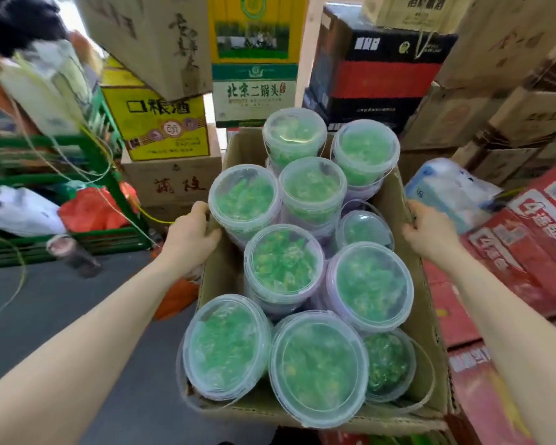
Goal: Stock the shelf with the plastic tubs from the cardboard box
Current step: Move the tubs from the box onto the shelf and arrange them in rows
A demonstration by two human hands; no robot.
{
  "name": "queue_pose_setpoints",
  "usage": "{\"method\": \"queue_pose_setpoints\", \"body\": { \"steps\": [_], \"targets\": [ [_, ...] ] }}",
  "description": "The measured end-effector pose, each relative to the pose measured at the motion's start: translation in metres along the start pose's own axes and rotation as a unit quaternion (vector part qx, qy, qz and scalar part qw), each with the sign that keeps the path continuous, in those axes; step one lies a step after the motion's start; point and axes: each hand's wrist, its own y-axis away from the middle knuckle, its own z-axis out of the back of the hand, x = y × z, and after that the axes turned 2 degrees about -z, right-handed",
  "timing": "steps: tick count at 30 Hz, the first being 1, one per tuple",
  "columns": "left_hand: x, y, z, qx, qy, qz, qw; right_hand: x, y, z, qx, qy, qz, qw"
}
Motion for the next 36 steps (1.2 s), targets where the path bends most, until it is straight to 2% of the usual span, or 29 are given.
{"method": "queue_pose_setpoints", "body": {
  "steps": [4, 8, 14, 21, 27, 32, 36],
  "targets": [
    [0.109, 0.045, 0.067, -0.046, -0.013, 0.050, 0.998, 0.116, 0.019, -0.060, 0.018, -0.012, 0.033, 0.999],
    [0.218, 0.097, 0.131, -0.073, -0.019, 0.139, 0.987, 0.239, 0.041, -0.130, 0.049, -0.028, 0.070, 0.996],
    [0.361, 0.186, 0.210, -0.145, -0.021, 0.287, 0.947, 0.424, 0.065, -0.233, 0.122, -0.043, 0.170, 0.977],
    [0.503, 0.280, 0.285, -0.215, -0.023, 0.437, 0.873, 0.660, 0.095, -0.338, 0.194, -0.011, 0.329, 0.924],
    [0.610, 0.327, 0.353, -0.258, -0.030, 0.542, 0.799, 0.862, 0.130, -0.413, 0.251, -0.007, 0.426, 0.869],
    [0.685, 0.365, 0.417, -0.305, -0.012, 0.593, 0.745, 1.017, 0.174, -0.452, 0.272, 0.001, 0.491, 0.828],
    [0.760, 0.402, 0.474, -0.339, 0.005, 0.614, 0.713, 1.139, 0.226, -0.480, 0.254, 0.017, 0.543, 0.800]
  ]
}}
